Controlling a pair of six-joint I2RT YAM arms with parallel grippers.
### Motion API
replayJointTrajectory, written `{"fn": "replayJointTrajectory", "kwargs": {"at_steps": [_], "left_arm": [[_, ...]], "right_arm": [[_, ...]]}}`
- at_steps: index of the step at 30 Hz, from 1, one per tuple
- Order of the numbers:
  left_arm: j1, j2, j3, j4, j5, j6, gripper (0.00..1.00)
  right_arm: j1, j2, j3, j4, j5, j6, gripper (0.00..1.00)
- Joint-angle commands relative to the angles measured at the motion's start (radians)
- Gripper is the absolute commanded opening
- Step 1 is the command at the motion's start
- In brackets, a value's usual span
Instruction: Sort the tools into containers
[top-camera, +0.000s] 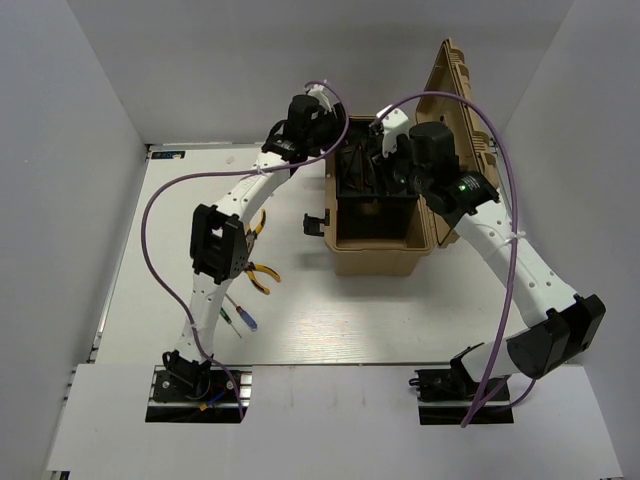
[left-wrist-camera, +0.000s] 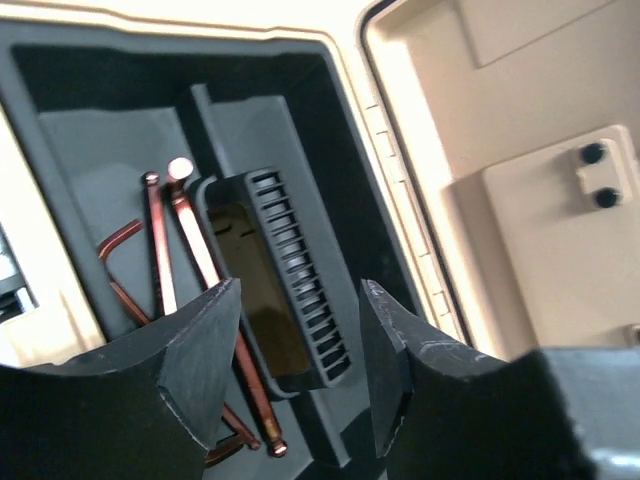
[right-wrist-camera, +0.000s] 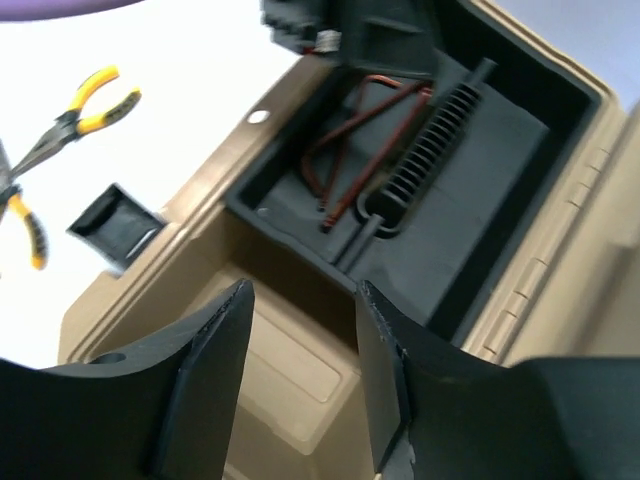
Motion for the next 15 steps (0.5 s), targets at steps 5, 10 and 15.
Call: {"fn": "replayJointTrajectory", "kwargs": {"at_steps": [5,10,15], "left_arm": [[-0.008,-0.196,0.019,-0.104,-0.046,0.097,0.55],[0.032,-0.620,-0.471,-0.124,-0.327,0.249,0.00],[0.067,-0.994,-0.965,-0.191,-0.547,0.289,0.17]], "right_arm": [[0.001,0.004,0.027,-0.106,-0.379,-0.153,0.35],[0.055,0.079,0.099,-0.181,-0.616,-0.181,0.00],[0.230,0.280,0.219,-0.229,-0.533,-0.201,0.00]]}}
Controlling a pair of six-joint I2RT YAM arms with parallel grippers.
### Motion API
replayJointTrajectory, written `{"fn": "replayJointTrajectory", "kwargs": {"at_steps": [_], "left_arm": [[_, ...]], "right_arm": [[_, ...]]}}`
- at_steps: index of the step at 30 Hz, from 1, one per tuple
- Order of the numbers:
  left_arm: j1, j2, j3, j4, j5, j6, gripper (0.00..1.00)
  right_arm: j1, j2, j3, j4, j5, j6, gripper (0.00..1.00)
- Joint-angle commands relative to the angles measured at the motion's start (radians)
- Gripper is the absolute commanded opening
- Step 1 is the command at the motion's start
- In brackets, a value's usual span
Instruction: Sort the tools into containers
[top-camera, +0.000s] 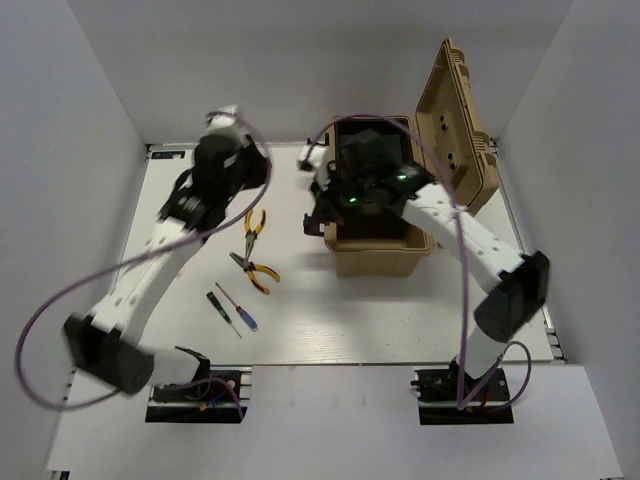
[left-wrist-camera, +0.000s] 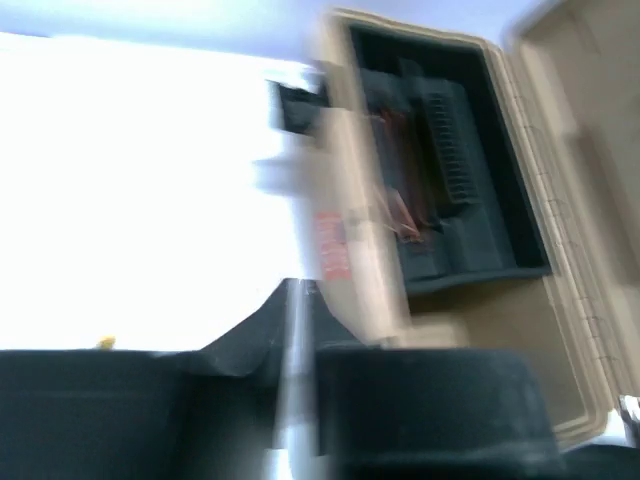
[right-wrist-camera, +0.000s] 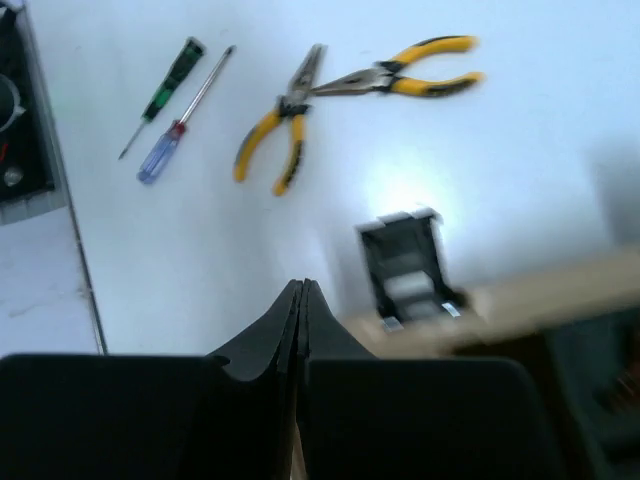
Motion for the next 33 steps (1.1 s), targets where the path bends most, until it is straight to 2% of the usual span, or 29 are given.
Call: {"fn": "replayJointTrajectory", "kwargs": {"at_steps": [1,2,3,4,7,9,12,16,18,32,33], "left_arm": [[0.033,-0.229,-0.241,-0.079,-0.238,0.028,0.46],[0.033,-0.274,-0.336,-0.095,-0.261,0.017,0.59],[0.043,-0.315,-0.372,-0.145,-0.330,0.003,0.68],[0.043,-0.357,-0.400,-0.177,-0.368,-0.011,0.78],[0.052,-0.519,-0.464,-0.341,-0.555,-0.113,0.88],[0.052,-0.654,-0.492,-0.404,-0.652,-0.146,0.88],[0.052,-0.830,-0.558,-0.420,-0.700,-0.158,0.89],[0.043,-0.960,-0.662,-0.420,-0.751,-0.158,0.89],[0.043,-0.989,-0.690,-0.409,-0.760,-0.158,0.89],[0.043,-1.049,-0.690,-0.428,-0.769,-0.177,0.89],[0.043,-1.049,-0.690,-0.428,-0.769,-0.177,0.89]], "right_arm": [[0.130,0.121,0.081,-0.046,0.003,-0.027,0.00],[0.167,0.164,0.131,-0.046,0.071,-0.018,0.05],[0.182,0.208,0.148,-0.038,0.101,0.012,0.15],[0.213,0.232,0.168,-0.038,0.121,0.022,0.29],[0.258,0.338,0.247,-0.035,0.213,0.051,0.39],[0.281,0.426,0.293,-0.036,0.253,0.062,0.39],[0.305,0.534,0.369,-0.042,0.293,0.069,0.40],[0.328,0.637,0.397,-0.012,0.357,0.066,0.47],[0.339,0.657,0.402,0.003,0.386,0.063,0.50],[0.363,0.818,0.437,0.039,0.432,0.080,0.52],[0.365,0.824,0.440,0.039,0.433,0.082,0.49]]}}
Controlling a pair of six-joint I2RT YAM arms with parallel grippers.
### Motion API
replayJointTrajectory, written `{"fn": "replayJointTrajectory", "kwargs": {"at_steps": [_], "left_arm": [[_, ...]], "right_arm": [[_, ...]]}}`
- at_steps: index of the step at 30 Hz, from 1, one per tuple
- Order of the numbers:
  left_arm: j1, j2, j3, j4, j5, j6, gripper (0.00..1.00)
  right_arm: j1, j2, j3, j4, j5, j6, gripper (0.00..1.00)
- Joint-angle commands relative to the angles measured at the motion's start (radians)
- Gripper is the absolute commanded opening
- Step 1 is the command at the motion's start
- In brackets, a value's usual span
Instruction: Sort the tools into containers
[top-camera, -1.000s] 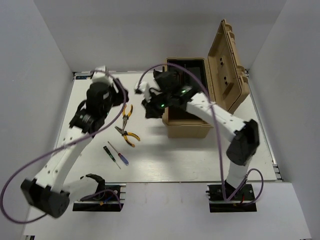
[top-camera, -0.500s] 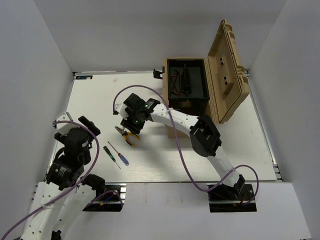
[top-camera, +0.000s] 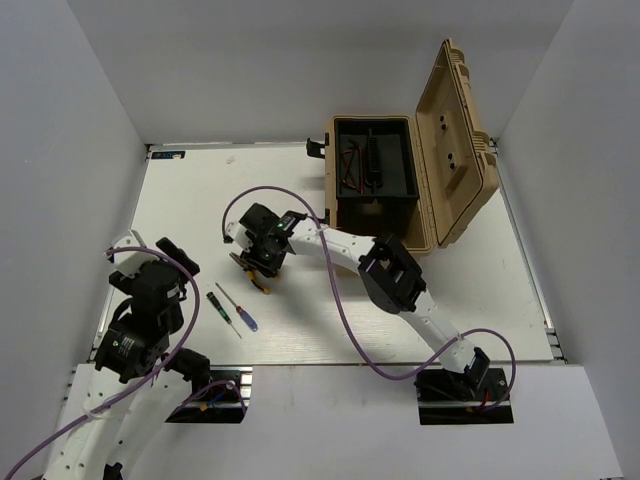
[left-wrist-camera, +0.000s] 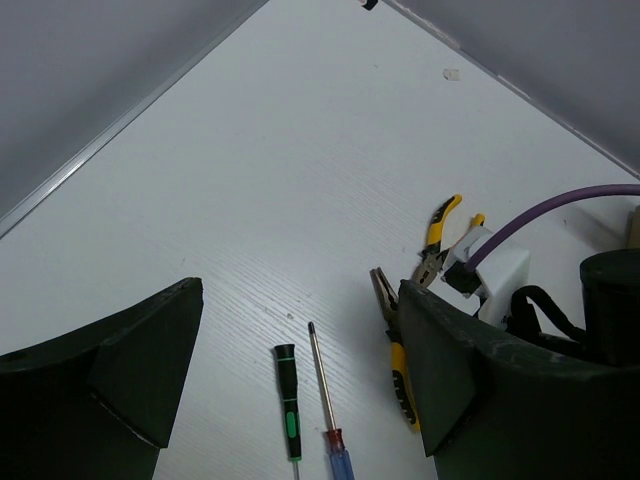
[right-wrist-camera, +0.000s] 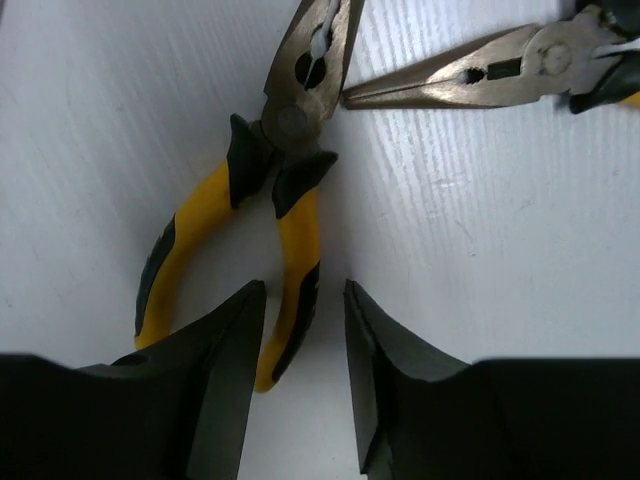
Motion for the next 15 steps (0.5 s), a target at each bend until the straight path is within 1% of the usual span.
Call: {"fn": "replayJointTrajectory", "kwargs": {"at_steps": [1,2,3,5,6,7,12,13,15], "left_arm": [[-0.002,-0.007,0.004,-0.009,-0.021,-0.008,0.89],[-0.002,-0.007,0.004,-0.009,-0.021,-0.008,0.89],[-0.002,-0.007,0.004,-0.009,-0.021,-0.008,0.89],[-0.002,-0.007,0.004,-0.009,-0.021,-0.008,0.89],[-0.002,-0.007,0.004,-0.009,-0.021,-0.008,0.89],[-0.002,-0.007,0.004,-0.009,-0.021,-0.008,0.89],[-0.002,-0.007,0.004,-0.009,-0.021,-0.008,0.89],[-0.002,-0.007,0.004,-0.009,-0.021,-0.008,0.89],[-0.002,-0.007,0.004,-0.009,-0.021,-0.008,0.89]], "right_arm": [[0.013,0.028,0.041,0.033,0.019,0.006,0.42],[0.013,0.034,0.038,0.029,0.017,0.006,0.38],[0.013,0.034,0.022,0.033,0.009,0.005,0.29],[0.012,0.029,0.010,0.026,0.005,0.011,0.17],[0.012,0.023,0.002,0.023,-0.001,0.011,0.06],[0.010,0.017,0.001,0.017,-0.004,0.012,0.00],[0.006,-0.058,0.018,-0.026,-0.056,0.021,0.00],[0.004,-0.097,0.050,-0.069,-0.084,0.026,0.00],[0.004,-0.133,0.076,-0.089,-0.113,0.028,0.00]]}}
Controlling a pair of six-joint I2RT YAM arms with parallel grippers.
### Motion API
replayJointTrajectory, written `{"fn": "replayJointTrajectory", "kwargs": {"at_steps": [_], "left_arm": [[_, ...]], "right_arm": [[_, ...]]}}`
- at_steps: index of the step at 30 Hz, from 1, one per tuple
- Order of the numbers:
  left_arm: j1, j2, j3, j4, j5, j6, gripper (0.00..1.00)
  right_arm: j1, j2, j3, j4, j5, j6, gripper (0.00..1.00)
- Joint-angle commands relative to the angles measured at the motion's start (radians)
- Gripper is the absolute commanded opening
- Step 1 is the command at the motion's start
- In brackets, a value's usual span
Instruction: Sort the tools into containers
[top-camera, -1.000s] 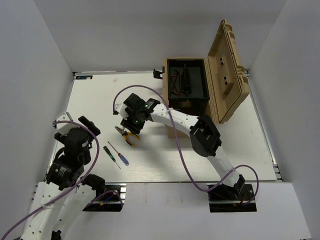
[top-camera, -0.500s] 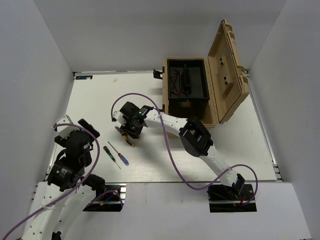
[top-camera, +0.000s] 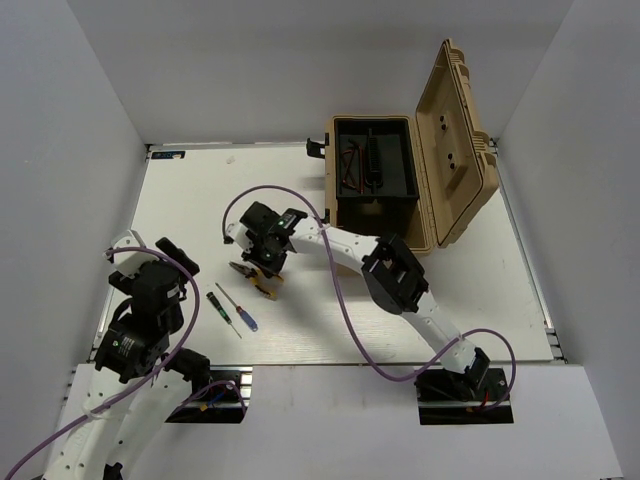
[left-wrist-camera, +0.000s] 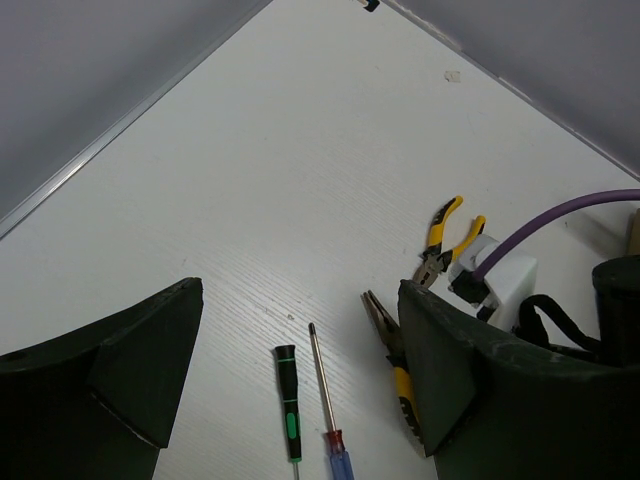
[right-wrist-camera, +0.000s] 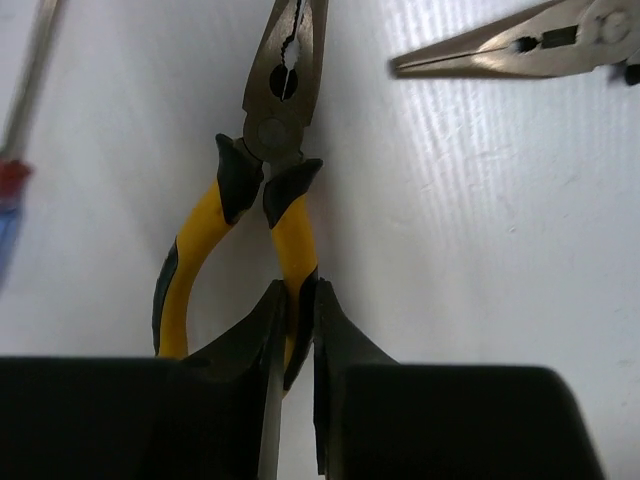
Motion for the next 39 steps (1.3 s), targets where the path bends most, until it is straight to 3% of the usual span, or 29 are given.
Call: {"fn": "replayJointTrajectory", "kwargs": {"at_steps": [1,7,10,17,22,24,25,26,28,30,32,35,36,39], "left_arm": [[-0.002,-0.006,0.004,-0.009,-0.013,-0.005,0.89],[-0.002,-0.027,0.004,-0.021,-0.034,-0.023,0.89],[-0.002,-0.050,0.004,-0.030,-0.044,-0.034,0.89],[-0.002,-0.042,-0.015,0.022,-0.007,-0.015,0.86],[-0.002,0.112,-0.059,0.207,0.281,0.126,0.84],[-0.002,0.275,-0.036,0.208,0.391,0.135,0.81],[-0.002,0.334,-0.003,0.208,0.421,0.135,0.78],[-0.002,0.386,0.014,0.208,0.474,0.135,0.64],[-0.002,0.498,0.052,0.234,0.522,0.135,0.45],[-0.002,0.548,0.086,0.280,0.576,0.135,0.34],[0.007,0.624,0.114,0.304,0.585,0.126,0.34],[0.007,0.702,0.145,0.329,0.605,0.095,0.62],[0.016,0.757,0.157,0.329,0.605,0.071,0.77],[0.056,0.848,0.197,0.343,0.619,0.048,0.80]], "right_arm": [[-0.001,-0.164,0.075,-0.073,-0.129,0.019,0.00],[-0.002,-0.321,0.140,-0.117,-0.258,0.019,0.00],[-0.004,-0.384,0.149,-0.134,-0.236,-0.007,0.00],[-0.035,-0.559,0.124,-0.124,0.030,-0.136,0.00],[-0.093,-0.727,-0.061,-0.065,0.292,-0.306,0.00],[-0.113,-0.804,-0.199,0.005,0.396,-0.372,0.00],[-0.128,-0.823,-0.233,0.024,0.418,-0.415,0.00],[-0.133,-0.839,-0.301,0.063,0.462,-0.432,0.00],[-0.162,-0.898,-0.412,0.126,0.485,-0.478,0.00],[-0.173,-0.938,-0.498,0.177,0.536,-0.552,0.00],[-0.196,-0.958,-0.535,0.227,0.561,-0.610,0.00],[-0.219,-0.981,-0.590,0.264,0.556,-0.677,0.00],[-0.219,-0.985,-0.624,0.278,0.570,-0.699,0.00],[-0.232,-1.010,-0.716,0.391,0.599,-0.817,0.00]]}}
